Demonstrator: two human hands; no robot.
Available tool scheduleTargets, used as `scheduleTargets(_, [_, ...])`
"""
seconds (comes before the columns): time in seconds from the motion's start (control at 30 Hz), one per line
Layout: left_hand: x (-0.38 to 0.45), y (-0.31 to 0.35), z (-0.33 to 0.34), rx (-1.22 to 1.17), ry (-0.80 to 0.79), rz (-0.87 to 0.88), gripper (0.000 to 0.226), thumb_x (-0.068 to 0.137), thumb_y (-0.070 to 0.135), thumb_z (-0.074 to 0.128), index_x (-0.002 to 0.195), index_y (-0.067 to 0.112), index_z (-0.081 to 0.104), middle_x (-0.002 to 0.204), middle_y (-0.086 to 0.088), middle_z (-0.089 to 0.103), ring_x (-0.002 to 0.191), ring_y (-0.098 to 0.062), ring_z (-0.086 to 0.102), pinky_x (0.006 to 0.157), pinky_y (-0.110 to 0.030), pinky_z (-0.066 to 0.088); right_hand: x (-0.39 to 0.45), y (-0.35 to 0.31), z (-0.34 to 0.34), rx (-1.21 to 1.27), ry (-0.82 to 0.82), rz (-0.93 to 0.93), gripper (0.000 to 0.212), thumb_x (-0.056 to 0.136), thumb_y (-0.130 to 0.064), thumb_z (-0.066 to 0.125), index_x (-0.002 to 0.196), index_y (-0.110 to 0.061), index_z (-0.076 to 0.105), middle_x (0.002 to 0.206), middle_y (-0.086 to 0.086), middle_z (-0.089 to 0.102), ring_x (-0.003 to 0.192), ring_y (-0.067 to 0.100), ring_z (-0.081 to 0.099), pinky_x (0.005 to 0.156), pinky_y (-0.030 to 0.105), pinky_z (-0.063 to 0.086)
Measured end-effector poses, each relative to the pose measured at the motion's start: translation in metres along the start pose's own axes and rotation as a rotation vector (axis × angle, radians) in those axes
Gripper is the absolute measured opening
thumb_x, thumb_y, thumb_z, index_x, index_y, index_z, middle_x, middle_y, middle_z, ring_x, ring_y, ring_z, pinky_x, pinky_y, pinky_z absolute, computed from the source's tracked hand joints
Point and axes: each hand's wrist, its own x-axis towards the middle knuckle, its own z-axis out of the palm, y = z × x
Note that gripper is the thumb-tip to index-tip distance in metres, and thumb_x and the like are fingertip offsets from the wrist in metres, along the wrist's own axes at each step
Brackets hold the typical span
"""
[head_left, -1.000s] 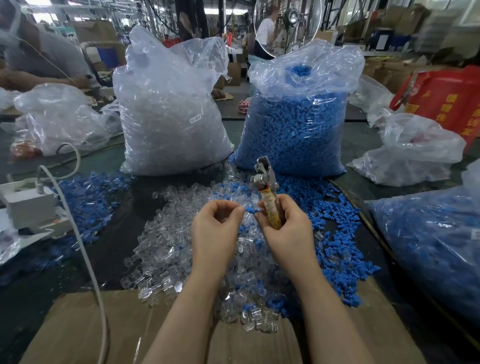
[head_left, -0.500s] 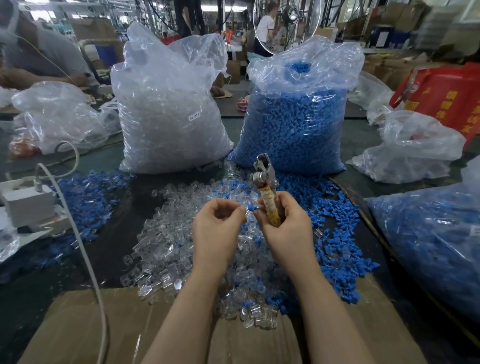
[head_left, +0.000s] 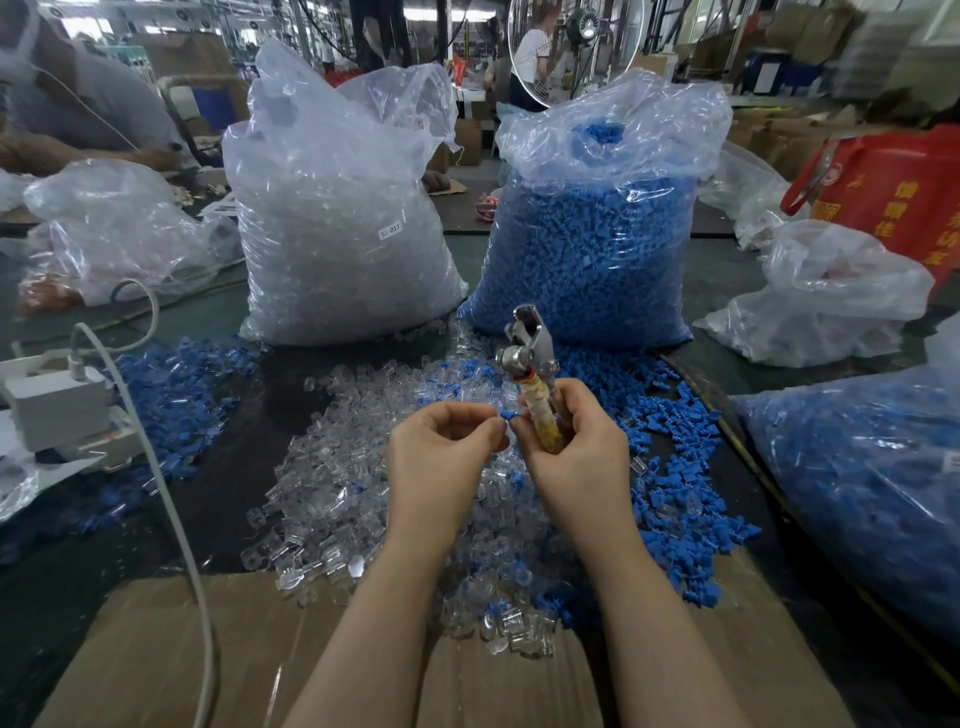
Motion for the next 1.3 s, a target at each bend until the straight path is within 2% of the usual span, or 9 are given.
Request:
scheduleTargets(0.1, [-0.001, 0.001, 0.0, 0.044, -0.006, 0.03, 0.017, 0.081, -0.001, 0.074, 0.078, 0.016, 0.073, 0.072, 0.002, 0.074, 0.07, -0.012, 0.072, 0.065, -0.02, 0.057, 0.0, 0.001, 0.0, -0.057, 0.008, -0.009, 0.026, 0.086, -0.021, 0.072, 0.084, -0.036, 0.051, 0.08, -0.02, 0.06, 0.067, 0.004, 0.057, 0.055, 0.017, 0.043])
scheduleTargets(0.23, [-0.002, 0.001, 0.0, 0.159, -0.015, 0.103, 0.018, 0.079, 0.006, 0.078, 0.077, 0.023, 0.073, 0.073, 0.008, 0.073, 0.072, -0.01, 0.071, 0.068, -0.024, 0.059, 0.002, 0.002, -0.002, -0.042, -0.008, 0.003, 0.028, 0.086, -0.019, 0.071, 0.08, -0.037, 0.05, 0.075, -0.023, 0.059, 0.064, 0.001, 0.055, 0.054, 0.012, 0.039])
scheduleTargets(0.4, [-0.003, 0.0, 0.002, 0.204, -0.012, 0.157, 0.019, 0.078, 0.008, 0.079, 0.076, 0.026, 0.072, 0.072, 0.013, 0.072, 0.067, -0.004, 0.069, 0.064, -0.019, 0.056, 0.003, 0.003, -0.007, -0.023, -0.068, 0.011, 0.024, 0.087, -0.016, 0.069, 0.086, -0.035, 0.054, 0.074, -0.02, 0.06, 0.064, 0.004, 0.055, 0.054, 0.015, 0.041])
scheduleTargets(0.53, [-0.002, -0.002, 0.002, 0.208, -0.005, 0.163, 0.021, 0.078, 0.007, 0.078, 0.075, 0.026, 0.072, 0.072, 0.013, 0.073, 0.069, -0.006, 0.07, 0.068, -0.026, 0.06, 0.003, 0.002, -0.008, -0.029, -0.091, 0.006, 0.032, 0.086, -0.013, 0.068, 0.085, -0.041, 0.052, 0.078, -0.022, 0.06, 0.067, 0.003, 0.057, 0.056, 0.014, 0.042])
scheduleTargets(0.73, [0.0, -0.004, 0.003, 0.181, 0.018, 0.157, 0.015, 0.079, 0.013, 0.08, 0.074, 0.024, 0.071, 0.07, 0.009, 0.072, 0.068, -0.011, 0.07, 0.066, -0.029, 0.059, 0.004, 0.002, -0.008, 0.018, -0.138, 0.052, 0.026, 0.088, -0.012, 0.066, 0.089, -0.036, 0.056, 0.077, -0.016, 0.061, 0.064, 0.004, 0.055, 0.056, 0.016, 0.042])
scheduleTargets(0.87, [0.003, -0.005, -0.001, 0.044, 0.009, 0.116, 0.009, 0.084, 0.008, 0.075, 0.08, 0.015, 0.071, 0.073, 0.002, 0.073, 0.071, -0.016, 0.071, 0.062, -0.021, 0.057, 0.005, 0.001, -0.015, 0.075, -0.247, 0.113, 0.016, 0.089, -0.013, 0.065, 0.098, -0.026, 0.062, 0.078, 0.0, 0.063, 0.058, 0.002, 0.05, 0.055, 0.018, 0.041])
scheduleTargets(1.0, [0.006, -0.002, -0.007, -0.188, -0.001, 0.078, 0.004, 0.086, 0.003, 0.069, 0.086, 0.007, 0.068, 0.072, -0.001, 0.073, 0.068, -0.012, 0.07, 0.065, -0.016, 0.054, 0.007, 0.004, -0.026, 0.004, -0.366, 0.163, 0.011, 0.088, -0.01, 0.063, 0.097, -0.012, 0.06, 0.082, 0.016, 0.059, 0.063, 0.017, 0.046, 0.058, 0.04, 0.042])
scheduleTargets(1.2, [0.007, -0.002, -0.01, -0.283, 0.008, 0.121, 0.004, 0.087, 0.004, 0.067, 0.087, 0.009, 0.067, 0.073, 0.0, 0.072, 0.07, -0.012, 0.069, 0.068, -0.019, 0.055, 0.005, 0.006, -0.028, -0.029, -0.478, 0.162, 0.013, 0.089, -0.01, 0.06, 0.1, -0.004, 0.056, 0.086, 0.023, 0.052, 0.067, 0.022, 0.04, 0.063, 0.038, 0.036])
scheduleTargets(1.3, [0.008, -0.003, -0.009, -0.296, 0.012, 0.14, 0.007, 0.088, 0.003, 0.066, 0.087, 0.009, 0.067, 0.072, 0.003, 0.072, 0.07, -0.01, 0.069, 0.068, -0.018, 0.054, 0.005, 0.006, -0.029, -0.039, -0.509, 0.164, 0.013, 0.09, -0.011, 0.06, 0.102, -0.008, 0.057, 0.089, 0.02, 0.056, 0.068, 0.025, 0.044, 0.063, 0.044, 0.042])
